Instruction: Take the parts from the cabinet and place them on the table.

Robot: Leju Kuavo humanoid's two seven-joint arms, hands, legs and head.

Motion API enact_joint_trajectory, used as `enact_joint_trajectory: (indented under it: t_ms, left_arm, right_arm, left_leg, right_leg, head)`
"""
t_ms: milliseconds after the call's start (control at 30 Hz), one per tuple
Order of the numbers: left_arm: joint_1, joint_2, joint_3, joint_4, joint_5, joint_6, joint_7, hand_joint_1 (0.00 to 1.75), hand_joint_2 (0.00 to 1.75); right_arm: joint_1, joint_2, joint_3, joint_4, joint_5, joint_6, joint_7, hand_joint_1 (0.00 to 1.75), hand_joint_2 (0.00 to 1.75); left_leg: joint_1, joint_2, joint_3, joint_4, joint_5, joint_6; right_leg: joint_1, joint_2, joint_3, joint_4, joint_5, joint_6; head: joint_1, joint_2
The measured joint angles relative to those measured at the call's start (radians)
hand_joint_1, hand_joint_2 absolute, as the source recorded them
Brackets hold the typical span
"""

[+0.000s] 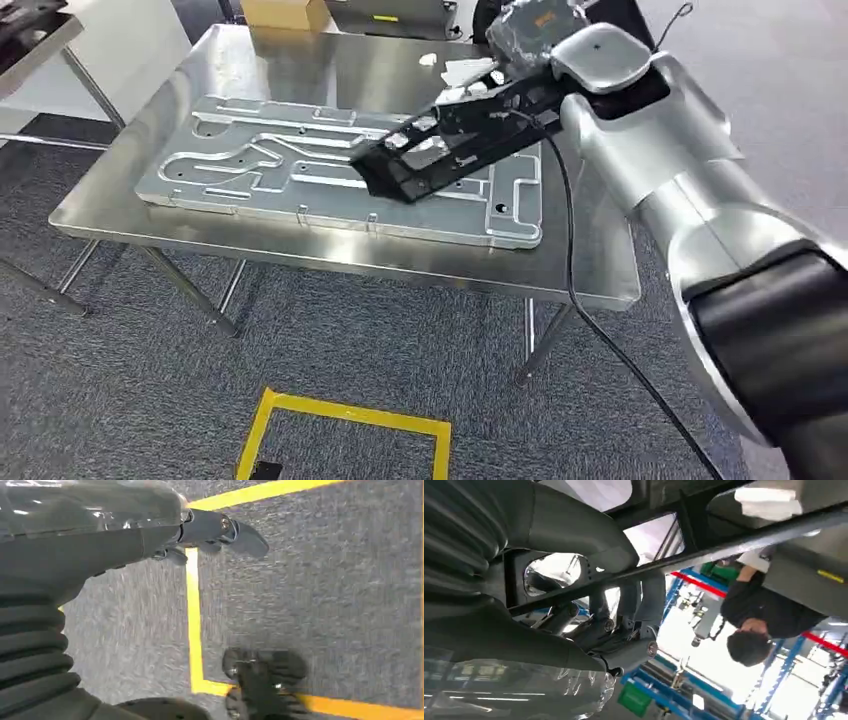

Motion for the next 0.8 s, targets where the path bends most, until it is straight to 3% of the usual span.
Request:
enact_joint_trajectory:
  t_ms: [400, 467, 533, 633, 667, 700, 733, 800]
  left_arm:
    - [0.012, 0.007, 0.004, 0.000, -0.008, -0.005, 0.034, 0.00, 1.75]
    - [0.012, 0.013, 0.005, 0.000, -0.010, -0.013, 0.028, 0.00, 1.75]
    - [0.015, 0.013, 0.005, 0.000, -0.011, -0.016, 0.025, 0.00, 1.75]
    - [0.017, 0.016, 0.005, 0.000, -0.012, -0.019, 0.025, 0.00, 1.75]
    - [0.018, 0.017, 0.005, 0.000, -0.012, -0.019, 0.025, 0.00, 1.75]
    - [0.019, 0.018, 0.006, 0.000, -0.012, -0.020, 0.025, 0.00, 1.75]
    - [0.021, 0.019, 0.006, 0.000, -0.013, -0.022, 0.025, 0.00, 1.75]
    - [0.025, 0.019, 0.006, 0.000, -0.015, -0.025, 0.025, 0.00, 1.75]
  right_arm:
    - [-0.001, -0.015, 0.023, -0.001, -0.044, -0.041, -0.033, 1.75, 1.75]
    - [-0.001, -0.022, 0.026, -0.007, -0.050, -0.047, -0.034, 1.75, 1.75]
    - [-0.002, -0.040, 0.027, -0.015, -0.053, -0.053, -0.035, 1.75, 1.75]
    - [-0.001, -0.055, 0.029, -0.018, -0.059, -0.056, -0.046, 1.75, 1.75]
    - [0.007, -0.060, 0.030, -0.019, -0.061, -0.057, -0.047, 1.75, 1.75]
    - [0.015, -0.065, 0.031, -0.020, -0.061, -0.057, -0.047, 1.75, 1.75]
    - [0.020, -0.069, 0.033, -0.022, -0.061, -0.057, -0.047, 1.75, 1.75]
    - [0.021, -0.074, 0.038, -0.032, -0.063, -0.058, -0.043, 1.75, 1.75]
  left_leg:
    - [-0.001, 0.000, 0.001, -0.002, 0.001, -0.001]
    - [-0.007, 0.000, 0.002, -0.006, -0.009, 0.014]
    - [0.004, 0.001, 0.031, -0.038, 0.000, 0.021]
    - [0.004, 0.004, 0.050, -0.041, -0.010, 0.027]
    - [0.004, 0.004, 0.056, -0.040, -0.015, 0.025]
    - [0.004, 0.002, 0.063, -0.038, -0.023, 0.023]
    - [0.004, 0.000, 0.073, -0.034, -0.032, 0.021]
    - [0.004, 0.000, 0.091, -0.024, -0.054, 0.015]
  right_leg:
    - [-0.001, 0.000, 0.000, 0.000, 0.000, 0.000]
    - [-0.005, 0.000, 0.005, -0.013, -0.001, 0.016]
    - [-0.003, 0.000, 0.008, 0.006, -0.006, 0.024]
    - [-0.013, 0.000, -0.108, 0.219, -0.100, 0.031]
    - [-0.016, 0.000, -0.147, 0.281, -0.114, 0.034]
    - [-0.019, 0.000, -0.168, 0.299, -0.100, 0.037]
    - [-0.023, 0.000, -0.161, 0.266, -0.063, 0.038]
    - [-0.025, 0.000, -0.092, 0.095, 0.047, 0.035]
  head:
    - [0.000, 0.000]
    - [0.000, 0.000]
    - [0.001, 0.000]
    - [0.000, 0.000]
    - [0.000, 0.000]
    - [0.000, 0.000]
    - [0.000, 0.000]
    - [0.000, 0.000]
